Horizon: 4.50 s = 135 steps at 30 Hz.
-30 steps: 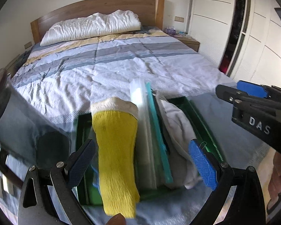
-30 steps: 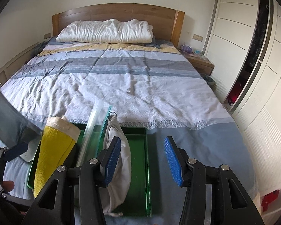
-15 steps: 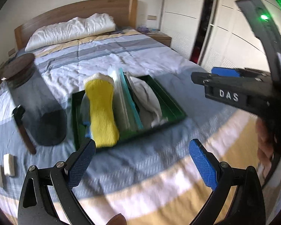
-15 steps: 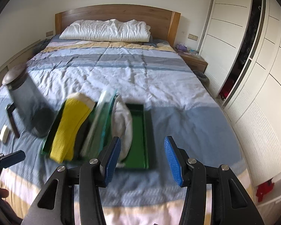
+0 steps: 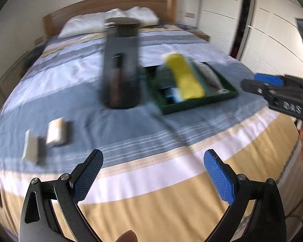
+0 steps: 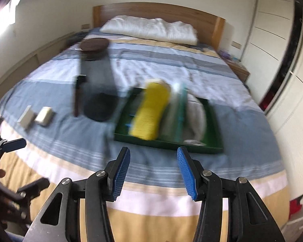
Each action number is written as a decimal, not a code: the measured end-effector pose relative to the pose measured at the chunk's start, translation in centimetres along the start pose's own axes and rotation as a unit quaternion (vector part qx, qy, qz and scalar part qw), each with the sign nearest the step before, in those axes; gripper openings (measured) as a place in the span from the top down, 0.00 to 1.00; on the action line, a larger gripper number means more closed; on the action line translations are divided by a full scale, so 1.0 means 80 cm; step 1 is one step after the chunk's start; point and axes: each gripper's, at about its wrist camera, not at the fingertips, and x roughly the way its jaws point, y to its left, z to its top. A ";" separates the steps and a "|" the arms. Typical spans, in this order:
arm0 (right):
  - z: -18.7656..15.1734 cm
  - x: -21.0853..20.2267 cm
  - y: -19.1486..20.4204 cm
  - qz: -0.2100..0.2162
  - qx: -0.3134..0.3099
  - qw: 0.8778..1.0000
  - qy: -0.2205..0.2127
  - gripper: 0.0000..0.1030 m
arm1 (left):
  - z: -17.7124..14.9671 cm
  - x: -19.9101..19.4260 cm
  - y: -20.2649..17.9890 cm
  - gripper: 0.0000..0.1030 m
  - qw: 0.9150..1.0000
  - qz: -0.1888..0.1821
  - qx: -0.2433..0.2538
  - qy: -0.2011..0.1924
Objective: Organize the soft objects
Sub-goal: 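Open the left tool and withdraw both tools from the tray toward the sponge and tissues, then grasp the white knit sponge with the left tool while the right tool grasps the Face tissue packet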
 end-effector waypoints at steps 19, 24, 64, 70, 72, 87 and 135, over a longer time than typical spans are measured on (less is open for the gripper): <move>0.048 0.130 0.247 0.121 -0.064 0.990 0.041 0.50 | -0.027 0.077 0.354 0.06 0.972 0.162 -0.161 0.050; 0.065 0.192 0.289 0.123 -0.065 0.988 0.061 0.50 | -0.039 0.122 0.389 0.06 0.971 0.148 -0.166 0.086; 0.120 0.381 0.411 0.155 -0.019 0.981 0.117 0.50 | -0.047 0.172 0.418 0.06 0.975 0.121 -0.145 0.114; 0.121 0.401 0.422 0.149 -0.013 0.980 0.131 0.43 | -0.048 0.176 0.424 0.06 0.977 0.120 -0.138 0.113; 0.121 0.406 0.423 0.148 -0.003 0.979 0.138 0.43 | -0.047 0.177 0.426 0.06 0.977 0.119 -0.137 0.112; 0.118 0.433 0.441 0.128 -0.010 0.980 0.154 0.43 | -0.045 0.181 0.424 0.06 0.977 0.122 -0.134 0.112; 0.078 0.377 0.356 0.126 -0.022 0.982 0.140 0.48 | -0.037 0.179 0.413 0.68 0.976 0.122 -0.142 0.115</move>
